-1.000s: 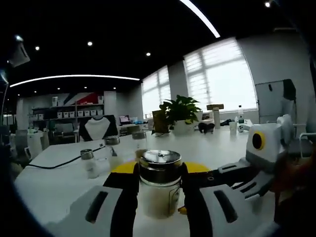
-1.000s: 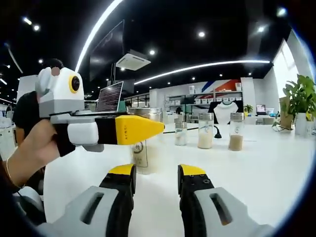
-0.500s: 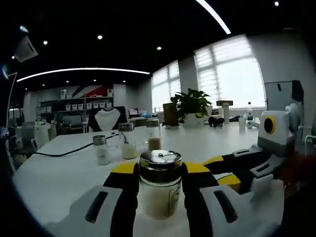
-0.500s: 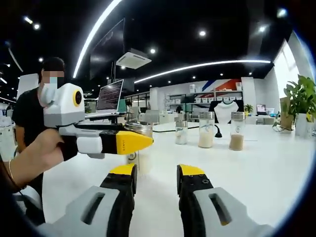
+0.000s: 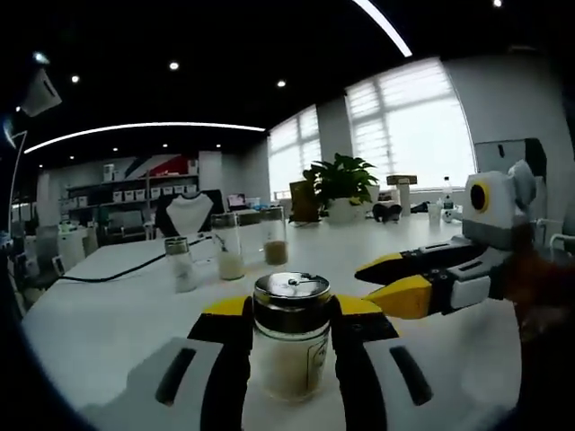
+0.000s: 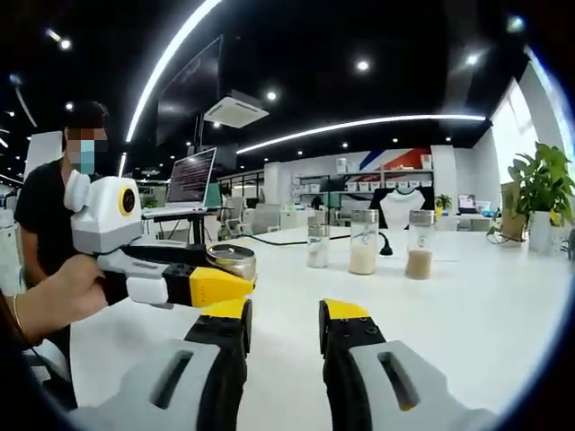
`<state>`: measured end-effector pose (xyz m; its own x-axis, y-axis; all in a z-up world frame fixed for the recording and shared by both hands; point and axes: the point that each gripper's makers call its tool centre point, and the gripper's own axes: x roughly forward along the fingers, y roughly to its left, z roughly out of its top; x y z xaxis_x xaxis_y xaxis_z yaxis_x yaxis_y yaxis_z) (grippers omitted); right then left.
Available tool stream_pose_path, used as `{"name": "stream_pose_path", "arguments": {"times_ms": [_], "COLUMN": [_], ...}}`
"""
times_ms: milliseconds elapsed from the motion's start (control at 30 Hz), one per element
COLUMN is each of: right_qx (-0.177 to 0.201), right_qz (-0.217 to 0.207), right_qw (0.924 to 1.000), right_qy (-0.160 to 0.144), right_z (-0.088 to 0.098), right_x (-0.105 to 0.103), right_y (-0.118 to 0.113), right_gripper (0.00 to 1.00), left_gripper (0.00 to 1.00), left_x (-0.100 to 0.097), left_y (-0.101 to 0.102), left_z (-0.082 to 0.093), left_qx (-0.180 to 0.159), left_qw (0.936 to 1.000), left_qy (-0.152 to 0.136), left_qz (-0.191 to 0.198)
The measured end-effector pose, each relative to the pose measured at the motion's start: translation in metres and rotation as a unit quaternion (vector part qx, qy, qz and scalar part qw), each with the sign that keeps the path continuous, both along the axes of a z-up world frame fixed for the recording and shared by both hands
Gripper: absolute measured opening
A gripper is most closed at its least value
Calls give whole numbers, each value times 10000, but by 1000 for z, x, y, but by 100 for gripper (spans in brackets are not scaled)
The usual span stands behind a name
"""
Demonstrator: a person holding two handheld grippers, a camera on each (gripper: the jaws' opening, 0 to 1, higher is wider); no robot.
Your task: Rotate the seasoning bottle until the label or dispensing opening points toward the visible target arrow and the bottle remains upright within the marked orientation range
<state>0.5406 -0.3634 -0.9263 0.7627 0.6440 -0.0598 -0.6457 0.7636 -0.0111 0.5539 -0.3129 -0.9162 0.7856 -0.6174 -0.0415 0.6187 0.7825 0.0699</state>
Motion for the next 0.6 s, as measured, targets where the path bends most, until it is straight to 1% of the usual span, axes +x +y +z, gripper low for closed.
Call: {"name": "stream_pose_path", "arguments": {"times_ms": [133, 367, 500, 600], "right_qx": [23, -44, -23, -18], "right_qz": [34, 86, 60, 59], "right_qw": [10000, 9999, 9999, 9999], "right_qy": [17, 82, 120, 121], "right_z": [0, -4, -6, -6], "right_x": [0, 0, 2, 2], "right_y": [3, 4, 2, 2], "right_gripper": [28, 28, 28, 28], "left_gripper": [36, 36, 37, 38], "left_x": [2, 0, -2, -4], "left_y": [3, 11, 13, 14], "left_z": [0, 0, 1, 5], "left_qx": [0, -273, -129, -110], "left_qw": [10000, 9995, 9998, 9999], "left_qy": [7, 131, 101, 58], "left_qz": [-4, 51, 86, 79]}}
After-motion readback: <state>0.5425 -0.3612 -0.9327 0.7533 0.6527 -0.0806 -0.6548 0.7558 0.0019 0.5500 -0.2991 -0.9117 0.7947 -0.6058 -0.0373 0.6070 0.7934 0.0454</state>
